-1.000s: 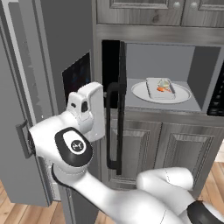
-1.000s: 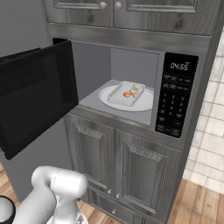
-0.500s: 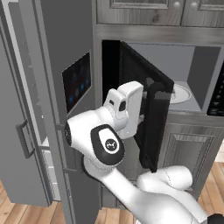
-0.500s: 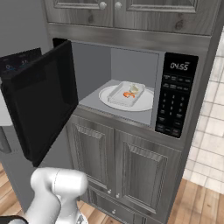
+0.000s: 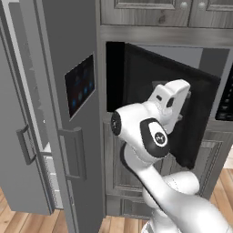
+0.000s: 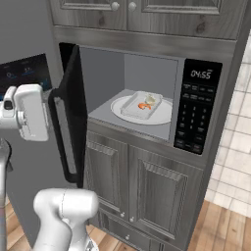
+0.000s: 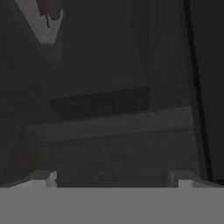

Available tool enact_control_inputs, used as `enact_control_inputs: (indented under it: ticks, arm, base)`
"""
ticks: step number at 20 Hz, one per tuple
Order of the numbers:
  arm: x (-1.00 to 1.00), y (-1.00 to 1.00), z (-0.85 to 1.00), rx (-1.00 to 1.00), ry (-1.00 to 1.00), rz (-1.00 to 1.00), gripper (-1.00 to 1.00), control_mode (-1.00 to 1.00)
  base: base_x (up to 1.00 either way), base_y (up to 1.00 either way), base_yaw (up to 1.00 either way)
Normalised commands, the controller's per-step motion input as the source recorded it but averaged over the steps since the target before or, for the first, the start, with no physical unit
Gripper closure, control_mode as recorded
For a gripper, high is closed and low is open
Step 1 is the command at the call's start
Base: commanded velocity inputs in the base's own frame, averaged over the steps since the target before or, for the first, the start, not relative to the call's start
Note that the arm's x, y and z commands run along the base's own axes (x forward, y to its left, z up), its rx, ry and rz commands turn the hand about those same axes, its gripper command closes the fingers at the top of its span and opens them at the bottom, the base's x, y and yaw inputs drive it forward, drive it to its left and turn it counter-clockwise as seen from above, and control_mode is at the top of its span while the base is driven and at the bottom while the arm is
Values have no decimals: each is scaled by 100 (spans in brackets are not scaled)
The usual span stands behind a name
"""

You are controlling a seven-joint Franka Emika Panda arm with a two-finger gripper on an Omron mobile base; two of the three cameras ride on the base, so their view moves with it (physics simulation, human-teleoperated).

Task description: Place the tupperware containing the shrimp and garlic meal in the microwave. Close the microwave door and press the start button to reheat the meal.

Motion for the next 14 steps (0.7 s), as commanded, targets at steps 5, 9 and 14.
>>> enact_control_inputs:
  ticks: [5, 9, 14]
  arm:
    - [31, -95, 0, 12, -2, 0, -100, -100]
    - [64, -78, 0, 10, 0, 0, -100, -100]
    - [84, -62, -4, 7, 0, 1, -100, -100]
  base:
    - [0, 0, 0]
    - [0, 0, 0]
    - [0, 0, 0]
